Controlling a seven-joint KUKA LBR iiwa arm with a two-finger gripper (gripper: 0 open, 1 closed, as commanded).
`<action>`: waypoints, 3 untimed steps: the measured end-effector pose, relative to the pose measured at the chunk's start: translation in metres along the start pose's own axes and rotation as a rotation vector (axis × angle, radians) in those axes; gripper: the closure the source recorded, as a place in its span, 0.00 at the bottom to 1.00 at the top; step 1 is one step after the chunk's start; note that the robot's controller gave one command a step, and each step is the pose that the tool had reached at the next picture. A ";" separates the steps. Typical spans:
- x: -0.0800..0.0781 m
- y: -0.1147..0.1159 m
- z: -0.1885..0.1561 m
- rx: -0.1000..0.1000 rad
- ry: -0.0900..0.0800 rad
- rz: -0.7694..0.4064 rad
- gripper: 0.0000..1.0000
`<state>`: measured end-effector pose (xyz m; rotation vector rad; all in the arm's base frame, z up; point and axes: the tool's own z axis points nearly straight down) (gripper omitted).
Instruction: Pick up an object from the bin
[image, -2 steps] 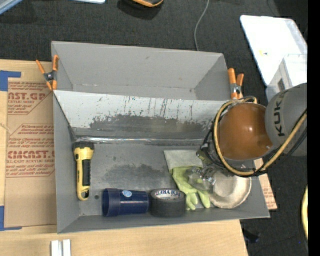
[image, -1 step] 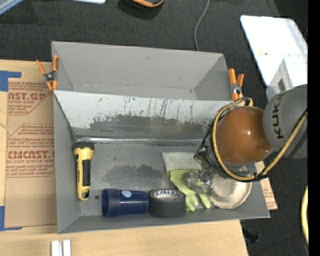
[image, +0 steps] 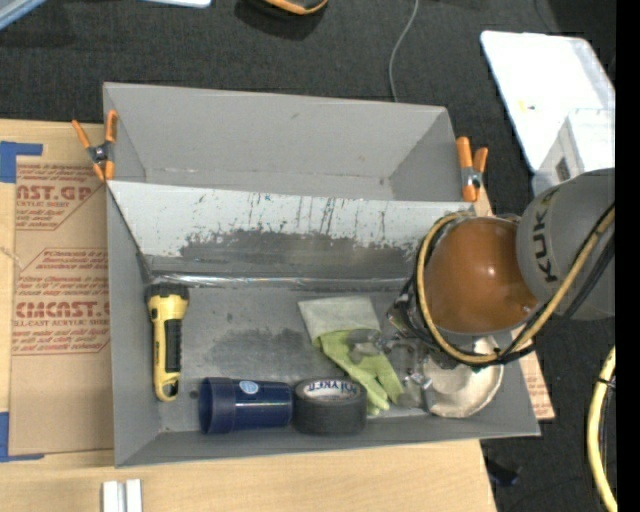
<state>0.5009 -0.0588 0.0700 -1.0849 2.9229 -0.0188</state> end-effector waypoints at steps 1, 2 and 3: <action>0.000 0.000 0.000 0.000 0.000 0.000 0.00; -0.005 0.009 0.000 0.003 -0.003 -0.028 0.00; -0.005 0.013 -0.001 0.005 -0.009 -0.158 1.00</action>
Offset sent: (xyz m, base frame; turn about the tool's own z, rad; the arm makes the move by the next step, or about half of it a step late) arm -0.0059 0.0184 0.0000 -0.0514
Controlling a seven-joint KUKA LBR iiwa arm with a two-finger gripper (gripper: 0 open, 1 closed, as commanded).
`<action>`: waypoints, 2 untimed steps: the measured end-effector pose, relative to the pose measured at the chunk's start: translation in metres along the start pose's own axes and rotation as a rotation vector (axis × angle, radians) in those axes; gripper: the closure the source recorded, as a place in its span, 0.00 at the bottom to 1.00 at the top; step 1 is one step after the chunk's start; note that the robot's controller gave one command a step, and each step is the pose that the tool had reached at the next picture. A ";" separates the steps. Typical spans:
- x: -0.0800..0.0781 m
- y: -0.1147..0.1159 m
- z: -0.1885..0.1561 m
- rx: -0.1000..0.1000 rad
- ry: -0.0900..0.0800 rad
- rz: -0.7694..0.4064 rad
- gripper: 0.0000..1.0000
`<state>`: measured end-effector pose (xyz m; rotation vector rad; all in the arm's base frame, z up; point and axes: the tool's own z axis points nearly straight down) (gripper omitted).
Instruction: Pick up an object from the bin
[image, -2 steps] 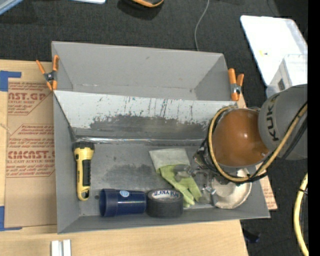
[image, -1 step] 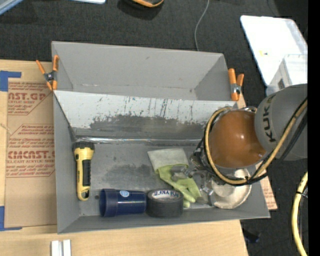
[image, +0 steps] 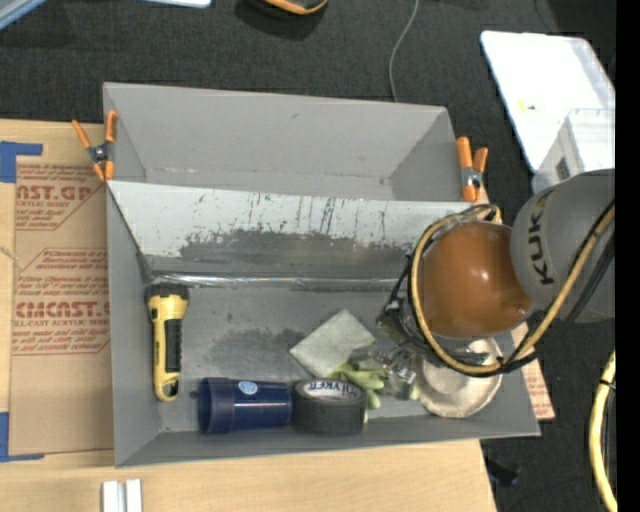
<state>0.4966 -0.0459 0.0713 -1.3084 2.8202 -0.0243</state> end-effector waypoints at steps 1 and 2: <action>0.000 0.000 0.000 0.000 0.000 0.000 1.00; 0.004 0.001 -0.058 -0.008 0.006 -0.007 1.00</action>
Offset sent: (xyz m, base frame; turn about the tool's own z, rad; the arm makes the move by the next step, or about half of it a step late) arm -0.0054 -0.0047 0.1102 -0.0130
